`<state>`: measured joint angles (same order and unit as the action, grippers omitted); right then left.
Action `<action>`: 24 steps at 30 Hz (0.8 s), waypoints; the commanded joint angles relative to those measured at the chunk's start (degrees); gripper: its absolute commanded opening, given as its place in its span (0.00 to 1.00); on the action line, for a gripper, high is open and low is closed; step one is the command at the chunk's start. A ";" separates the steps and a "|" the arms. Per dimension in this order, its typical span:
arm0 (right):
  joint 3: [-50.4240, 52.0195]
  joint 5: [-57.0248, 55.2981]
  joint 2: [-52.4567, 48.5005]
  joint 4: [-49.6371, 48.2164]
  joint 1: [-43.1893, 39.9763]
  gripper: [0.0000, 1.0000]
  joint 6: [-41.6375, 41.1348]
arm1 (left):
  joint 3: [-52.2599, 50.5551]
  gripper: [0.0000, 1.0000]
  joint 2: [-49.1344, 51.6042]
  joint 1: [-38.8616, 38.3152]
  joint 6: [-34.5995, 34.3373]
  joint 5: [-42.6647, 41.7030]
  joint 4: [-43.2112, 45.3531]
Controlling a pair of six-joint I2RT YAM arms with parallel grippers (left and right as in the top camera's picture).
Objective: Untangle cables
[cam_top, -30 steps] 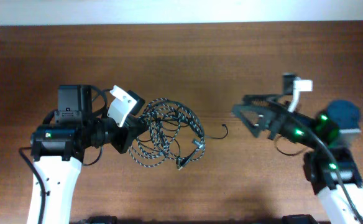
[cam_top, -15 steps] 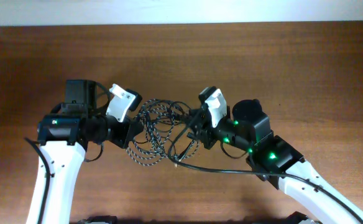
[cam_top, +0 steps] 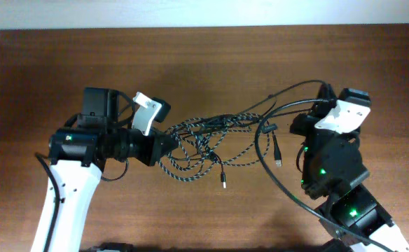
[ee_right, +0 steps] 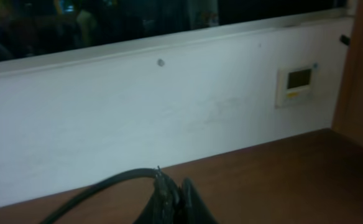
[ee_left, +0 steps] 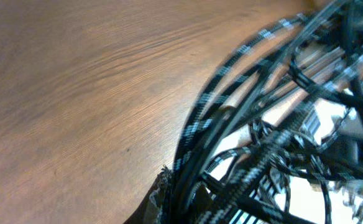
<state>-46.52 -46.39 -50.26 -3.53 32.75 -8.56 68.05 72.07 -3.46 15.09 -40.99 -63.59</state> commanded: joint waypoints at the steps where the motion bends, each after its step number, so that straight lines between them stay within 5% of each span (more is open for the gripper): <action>1: -1.68 -23.37 5.18 -1.75 -13.07 0.04 2.80 | -0.96 0.05 0.24 3.65 -27.43 43.01 -1.97; 4: -1.68 -23.52 5.18 -1.18 -15.19 0.04 2.80 | -0.96 0.00 0.24 6.01 -44.65 52.48 -2.03; 7: -1.66 -23.28 4.22 -0.72 -15.19 0.05 2.75 | -0.96 0.00 0.24 12.39 -45.94 51.63 -2.12; 9: -1.66 -23.28 2.03 -0.07 -15.15 0.19 2.32 | -0.96 0.00 0.24 13.81 -45.92 49.77 -2.05; 12: -1.66 -23.06 -2.62 -0.11 -14.64 0.65 2.29 | -1.36 0.00 0.24 13.81 -45.90 49.79 -2.03; 15: -1.66 -19.02 -5.03 0.42 -10.51 0.85 2.32 | -1.70 0.00 0.24 13.75 -45.86 48.81 -1.99; 17: -1.66 -1.11 -5.35 8.85 -7.98 0.99 -1.64 | -1.70 0.00 0.24 13.75 -37.18 38.84 0.57; 18: -1.66 10.43 -5.38 15.52 -8.50 1.00 -10.91 | -1.70 0.00 0.24 13.75 -26.77 27.65 3.58; 20: -1.66 31.26 -5.40 20.92 -9.25 0.99 -15.08 | -1.70 0.00 0.24 13.75 -10.21 9.84 5.95; 24: -1.66 61.51 -5.40 21.66 -9.25 0.99 -14.38 | -1.70 0.00 0.24 13.75 3.78 -4.87 5.97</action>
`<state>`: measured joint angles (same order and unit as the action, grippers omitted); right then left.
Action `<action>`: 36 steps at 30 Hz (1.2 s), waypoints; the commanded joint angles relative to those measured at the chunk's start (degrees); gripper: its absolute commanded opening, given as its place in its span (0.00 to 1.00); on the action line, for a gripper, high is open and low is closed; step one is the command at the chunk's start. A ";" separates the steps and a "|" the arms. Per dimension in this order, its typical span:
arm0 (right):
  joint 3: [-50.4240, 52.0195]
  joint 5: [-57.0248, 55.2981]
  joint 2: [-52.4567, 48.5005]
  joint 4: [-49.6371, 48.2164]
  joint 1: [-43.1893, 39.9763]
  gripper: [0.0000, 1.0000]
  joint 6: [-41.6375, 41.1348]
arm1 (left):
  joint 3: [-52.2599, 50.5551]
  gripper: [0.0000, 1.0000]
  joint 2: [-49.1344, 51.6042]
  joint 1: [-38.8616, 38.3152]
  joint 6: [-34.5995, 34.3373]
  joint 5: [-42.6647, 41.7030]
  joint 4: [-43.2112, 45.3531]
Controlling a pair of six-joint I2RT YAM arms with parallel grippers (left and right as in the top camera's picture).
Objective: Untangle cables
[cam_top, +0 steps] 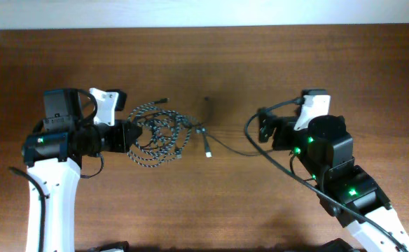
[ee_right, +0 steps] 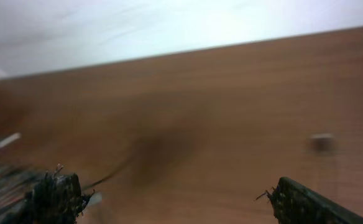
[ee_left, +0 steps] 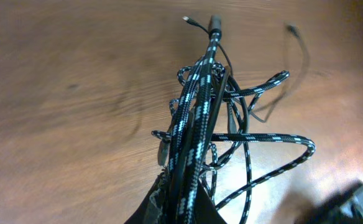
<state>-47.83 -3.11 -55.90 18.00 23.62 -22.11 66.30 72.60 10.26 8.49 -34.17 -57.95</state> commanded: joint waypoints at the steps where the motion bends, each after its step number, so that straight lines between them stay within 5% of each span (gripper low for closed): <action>1: -0.35 21.64 0.22 0.68 -0.11 0.99 -0.81 | 0.04 0.00 -0.28 0.02 14.10 -16.17 0.26; 3: -0.33 27.32 -0.50 1.44 -0.02 0.99 -0.35 | 0.04 0.00 -0.28 0.02 19.47 -23.58 0.26; 8: -0.33 41.99 -9.03 2.56 0.00 0.99 22.60 | 0.04 0.00 -0.28 0.02 24.81 -34.40 -4.52; 17: -0.35 50.12 -14.86 -4.79 0.00 0.97 24.92 | 0.04 0.00 -0.28 -9.01 24.81 -41.35 -7.04; 18: -0.35 50.05 -14.86 -5.44 -0.02 0.64 24.92 | 0.04 0.00 -0.28 -10.88 24.81 -41.35 -6.99; 21: -0.35 46.64 -14.86 -5.84 -0.02 0.04 24.90 | 0.04 0.00 -0.28 -10.95 24.79 -36.06 -6.84; 22: -0.35 42.56 -14.86 -5.88 -0.02 0.04 24.68 | 0.04 0.11 -0.28 -10.95 24.76 -31.52 -6.91; 24: -0.42 32.26 -14.51 -6.47 -1.66 0.04 17.88 | 0.04 0.13 -0.28 -10.95 23.02 -21.81 -7.76; 26: -0.42 26.45 -12.70 -6.45 -9.60 0.04 9.25 | 0.04 0.31 -0.28 -10.95 12.46 -7.56 -7.67; 27: -0.42 26.67 -12.20 -6.43 -12.04 0.04 7.69 | 0.04 0.99 -0.28 -10.95 9.92 -4.07 -7.65; 30: -0.42 34.64 -10.95 -6.01 -21.20 0.04 4.63 | 0.04 0.99 -0.28 -10.95 -6.12 12.44 -5.97; 32: -0.42 41.94 -10.95 -5.84 -22.14 0.04 4.63 | 0.04 0.99 -0.28 -10.97 -13.53 13.60 -3.08; 36: -0.39 54.90 -10.95 -5.75 -22.10 0.04 -2.34 | 0.00 0.99 -0.28 -10.97 -14.25 -7.37 6.03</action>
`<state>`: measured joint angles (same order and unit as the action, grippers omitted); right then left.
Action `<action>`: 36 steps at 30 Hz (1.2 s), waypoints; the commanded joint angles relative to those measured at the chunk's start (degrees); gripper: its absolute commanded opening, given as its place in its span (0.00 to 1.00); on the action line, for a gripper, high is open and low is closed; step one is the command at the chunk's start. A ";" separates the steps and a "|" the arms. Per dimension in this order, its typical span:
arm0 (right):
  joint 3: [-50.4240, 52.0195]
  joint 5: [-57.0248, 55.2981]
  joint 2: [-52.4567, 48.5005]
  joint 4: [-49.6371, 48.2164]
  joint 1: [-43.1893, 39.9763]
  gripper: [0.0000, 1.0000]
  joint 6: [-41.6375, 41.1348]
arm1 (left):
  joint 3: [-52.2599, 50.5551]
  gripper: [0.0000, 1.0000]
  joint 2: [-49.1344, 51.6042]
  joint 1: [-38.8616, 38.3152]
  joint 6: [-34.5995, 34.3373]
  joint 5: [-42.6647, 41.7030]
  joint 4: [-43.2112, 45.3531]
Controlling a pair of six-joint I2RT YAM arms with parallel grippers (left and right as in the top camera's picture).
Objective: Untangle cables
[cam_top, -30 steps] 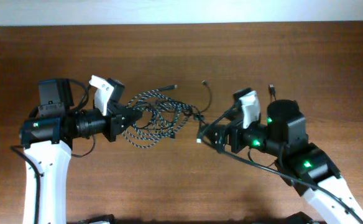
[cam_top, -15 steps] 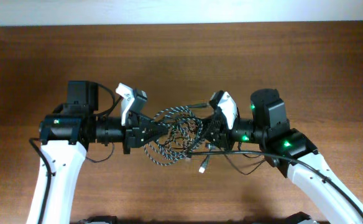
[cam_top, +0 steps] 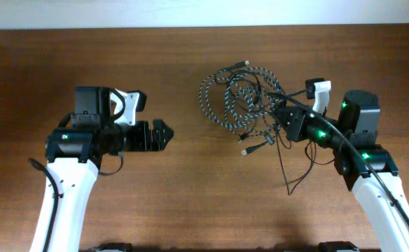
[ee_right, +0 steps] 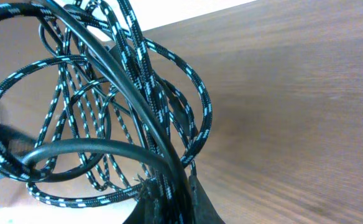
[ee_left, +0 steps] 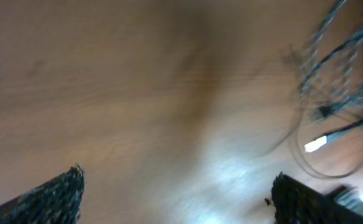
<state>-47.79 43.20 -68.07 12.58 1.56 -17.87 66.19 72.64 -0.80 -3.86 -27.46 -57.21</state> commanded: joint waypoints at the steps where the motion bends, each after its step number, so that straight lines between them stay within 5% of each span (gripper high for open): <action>1: -0.44 9.55 1.22 -0.33 -0.04 0.04 -11.93 | -0.02 0.99 -0.33 0.04 -1.90 -16.46 8.81; 4: -0.44 11.74 1.18 -0.07 -0.02 0.04 -19.91 | -1.95 0.99 -0.33 0.02 -1.90 -19.21 12.94; 9: -0.42 9.75 0.90 0.04 4.72 0.04 -21.84 | -11.96 0.99 -0.33 -9.77 -1.95 -31.89 40.11; 14: -0.42 9.79 0.74 0.04 10.88 0.04 -22.12 | -11.96 0.99 -0.26 -14.71 -1.95 -22.49 43.91; 16: -0.42 10.19 0.74 0.04 10.86 0.04 -23.15 | -11.96 0.73 -0.15 -15.19 -1.90 -20.06 42.05; 17: -0.39 10.19 0.74 0.07 10.86 0.04 -23.12 | -11.96 0.11 0.00 -15.19 -1.90 -18.95 41.46; 18: -0.42 10.19 0.74 0.04 10.86 0.04 -23.12 | -11.96 0.00 0.15 -15.19 -1.90 -16.94 40.83; 22: -0.39 3.02 0.74 0.07 10.69 0.04 -22.84 | -11.93 0.00 0.09 -10.05 -1.95 0.31 27.93; 26: -0.39 -20.94 0.74 3.43 10.69 0.04 -16.83 | -11.96 0.00 0.09 5.29 -1.95 -0.11 17.92; 27: -0.39 -30.88 0.74 8.33 10.71 0.11 -16.83 | -11.96 0.00 0.09 11.04 -1.92 -2.69 15.47; 31: -0.39 -36.26 0.74 12.79 10.71 0.33 -16.83 | -11.96 0.00 0.09 16.35 -1.95 -5.03 14.71; 34: -0.39 -33.86 0.74 12.79 10.82 0.50 -16.85 | -11.96 0.00 0.09 16.33 2.40 -16.46 14.97; 36: -0.39 -22.88 0.74 12.55 10.82 0.70 -16.79 | -11.96 0.00 0.09 16.33 18.38 -36.46 14.86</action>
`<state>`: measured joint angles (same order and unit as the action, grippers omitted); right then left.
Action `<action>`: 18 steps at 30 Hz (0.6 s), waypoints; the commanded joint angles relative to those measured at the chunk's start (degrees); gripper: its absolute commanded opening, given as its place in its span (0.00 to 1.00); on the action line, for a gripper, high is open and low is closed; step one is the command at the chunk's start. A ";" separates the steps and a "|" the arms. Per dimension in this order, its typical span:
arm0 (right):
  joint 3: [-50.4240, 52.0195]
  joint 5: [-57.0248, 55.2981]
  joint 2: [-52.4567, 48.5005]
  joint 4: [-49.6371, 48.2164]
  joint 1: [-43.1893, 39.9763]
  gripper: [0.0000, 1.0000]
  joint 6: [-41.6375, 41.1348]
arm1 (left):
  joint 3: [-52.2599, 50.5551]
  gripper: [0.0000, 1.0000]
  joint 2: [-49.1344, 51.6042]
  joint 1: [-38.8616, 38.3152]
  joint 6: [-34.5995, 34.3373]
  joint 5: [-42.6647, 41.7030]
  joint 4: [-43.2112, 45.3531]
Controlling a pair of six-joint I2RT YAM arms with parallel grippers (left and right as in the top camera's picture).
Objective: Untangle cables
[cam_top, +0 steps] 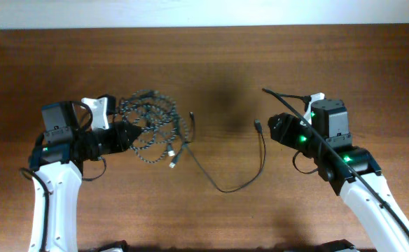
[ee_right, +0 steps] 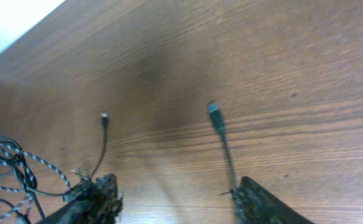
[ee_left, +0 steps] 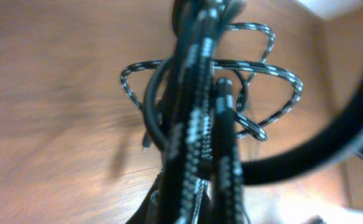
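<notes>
A tangled bundle of black-and-white braided cables [cam_top: 152, 126] hangs at the left of the wooden table, and my left gripper [cam_top: 124, 136] is shut on it. In the left wrist view the bundle [ee_left: 197, 99] fills the frame, rising out of the left gripper [ee_left: 194, 208]. A thin black cable [cam_top: 225, 189] lies in a loop on the table between the arms; one end rests by the bundle. Its other plug [ee_right: 214, 113] lies just ahead of my right gripper [ee_right: 178, 199], which is open and holds nothing. The right gripper [cam_top: 280, 129] sits right of centre.
The wooden table [cam_top: 211, 63] ends at a pale wall along its far edge. A thick black lead [cam_top: 288, 98] runs along the right arm. The braided bundle [ee_right: 7, 168] shows at the left edge of the right wrist view.
The bundle was in my right gripper at right of centre, with the left open. Now the left is shut on it at the left, the right is open, and a thin black cable lies apart.
First my left gripper held the tangle at centre while the right was shut on a black cable. Then the left had the bundle at the left and the right was open. Then the right held it alone. Now the left holds it again, with a thin cable drawn out.
</notes>
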<state>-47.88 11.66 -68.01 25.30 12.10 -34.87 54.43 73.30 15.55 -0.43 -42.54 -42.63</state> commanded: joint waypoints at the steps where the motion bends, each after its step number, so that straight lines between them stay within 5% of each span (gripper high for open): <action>1: -0.31 16.41 0.68 -1.22 0.28 0.75 4.37 | -0.20 0.00 -0.57 -0.02 18.67 -27.36 0.31; 3: -0.31 29.77 0.68 -2.56 0.28 0.76 15.13 | -0.20 0.00 -0.57 0.00 20.31 -29.51 0.31; 6: -0.31 36.15 0.68 -2.64 1.27 0.56 17.14 | -0.20 0.00 -0.57 -0.02 20.24 -29.53 0.26; 11: -0.31 25.97 0.68 -9.55 14.91 0.40 18.58 | -0.20 0.00 -0.55 -0.02 20.24 -29.49 -0.39; 18: -0.31 20.39 0.02 -21.42 18.64 0.25 14.47 | -0.20 0.00 -0.55 -0.02 20.26 -29.49 -0.81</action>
<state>-47.75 35.62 -67.94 6.07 30.39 -18.00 54.41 73.30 15.46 18.52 -69.28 -43.33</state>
